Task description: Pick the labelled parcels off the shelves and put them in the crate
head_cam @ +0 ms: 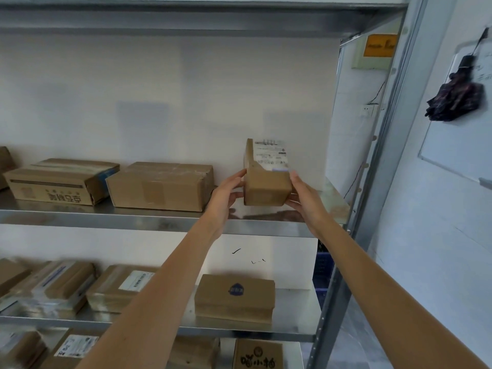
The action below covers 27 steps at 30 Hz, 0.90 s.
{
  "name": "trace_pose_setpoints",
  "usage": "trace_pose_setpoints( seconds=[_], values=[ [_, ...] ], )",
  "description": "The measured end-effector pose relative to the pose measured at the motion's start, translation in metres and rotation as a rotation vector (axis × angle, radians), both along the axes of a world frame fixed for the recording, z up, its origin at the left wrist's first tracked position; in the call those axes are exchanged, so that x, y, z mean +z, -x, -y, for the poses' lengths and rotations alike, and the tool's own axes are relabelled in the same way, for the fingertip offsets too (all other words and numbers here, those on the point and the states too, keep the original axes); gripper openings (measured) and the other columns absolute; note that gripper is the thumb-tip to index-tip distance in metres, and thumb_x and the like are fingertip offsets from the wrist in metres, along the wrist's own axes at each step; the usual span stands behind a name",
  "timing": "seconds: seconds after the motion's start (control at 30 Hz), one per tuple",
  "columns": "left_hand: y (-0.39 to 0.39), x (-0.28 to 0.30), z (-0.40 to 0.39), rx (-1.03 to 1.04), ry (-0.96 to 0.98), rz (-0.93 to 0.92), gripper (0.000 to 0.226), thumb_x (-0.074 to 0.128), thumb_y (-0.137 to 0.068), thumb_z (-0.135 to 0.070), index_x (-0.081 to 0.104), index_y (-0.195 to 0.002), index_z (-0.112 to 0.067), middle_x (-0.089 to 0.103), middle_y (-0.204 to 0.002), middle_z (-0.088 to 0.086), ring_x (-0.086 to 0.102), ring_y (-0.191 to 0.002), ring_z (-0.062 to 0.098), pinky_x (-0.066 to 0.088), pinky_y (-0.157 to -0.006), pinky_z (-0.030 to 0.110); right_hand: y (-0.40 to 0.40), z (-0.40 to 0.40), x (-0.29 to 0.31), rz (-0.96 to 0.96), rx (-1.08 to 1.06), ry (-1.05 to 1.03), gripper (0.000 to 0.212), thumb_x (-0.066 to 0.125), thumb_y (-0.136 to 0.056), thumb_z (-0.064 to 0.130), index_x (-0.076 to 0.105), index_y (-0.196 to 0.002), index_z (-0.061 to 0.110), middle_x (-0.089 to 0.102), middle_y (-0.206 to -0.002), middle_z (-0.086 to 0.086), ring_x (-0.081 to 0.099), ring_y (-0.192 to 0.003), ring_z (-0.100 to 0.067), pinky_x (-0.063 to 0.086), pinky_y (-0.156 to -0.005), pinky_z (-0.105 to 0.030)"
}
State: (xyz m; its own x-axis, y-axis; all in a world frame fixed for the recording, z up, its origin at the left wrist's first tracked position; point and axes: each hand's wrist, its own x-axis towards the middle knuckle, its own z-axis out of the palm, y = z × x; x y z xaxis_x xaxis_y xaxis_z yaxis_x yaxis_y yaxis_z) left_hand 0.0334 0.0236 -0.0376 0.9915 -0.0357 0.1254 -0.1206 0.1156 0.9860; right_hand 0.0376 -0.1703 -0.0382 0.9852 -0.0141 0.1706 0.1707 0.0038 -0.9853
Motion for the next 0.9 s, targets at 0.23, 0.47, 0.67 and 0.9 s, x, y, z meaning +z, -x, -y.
trace_pose_setpoints(
  seconds=[0.23,0.47,0.67,0.9],
  values=[
    [0.004,0.0,-0.001,0.008,0.073,-0.093,0.026,0.06,-0.077,-0.043,0.071,-0.098,-0.031,0.058,-0.126,-0.003,0.046,-0.123,0.014,0.042,-0.082,0.031,0.004,-0.001,0.003,-0.05,-0.063,-0.057,0.042,0.05,-0.093,0.055,0.061,-0.118,0.023,0.065,-0.116,-0.005,0.06,-0.111,-0.021,0.053,-0.091,-0.034],
    [0.0,0.002,0.006,0.081,-0.044,-0.166,0.032,0.06,-0.086,-0.046,0.069,-0.107,-0.025,0.065,-0.119,-0.004,0.059,-0.105,0.006,0.053,-0.096,0.036,0.011,-0.006,0.0,0.005,-0.16,0.161,0.055,0.053,-0.084,0.065,0.069,-0.1,0.015,0.069,-0.1,-0.006,0.064,-0.101,-0.026,0.053,-0.093,-0.051],
    [0.004,0.012,0.014,0.078,-0.038,-0.188,0.022,0.053,-0.092,-0.044,0.064,-0.1,-0.028,0.065,-0.12,-0.001,0.059,-0.109,0.008,0.053,-0.092,0.034,0.016,-0.006,-0.001,0.116,-0.209,0.252,0.042,0.047,-0.094,0.056,0.06,-0.078,0.019,0.058,-0.078,0.003,0.057,-0.078,-0.016,0.057,-0.068,-0.031],
    [0.036,0.002,-0.03,0.155,-0.18,0.155,0.025,0.048,-0.1,-0.024,0.067,-0.111,-0.014,0.065,-0.119,0.005,0.06,-0.111,0.02,0.054,-0.087,0.029,0.025,-0.026,-0.005,0.368,-0.504,0.277,0.043,0.055,-0.092,0.05,0.058,-0.116,0.015,0.053,-0.114,0.004,0.051,-0.111,-0.017,0.044,-0.093,-0.029]
  ],
)
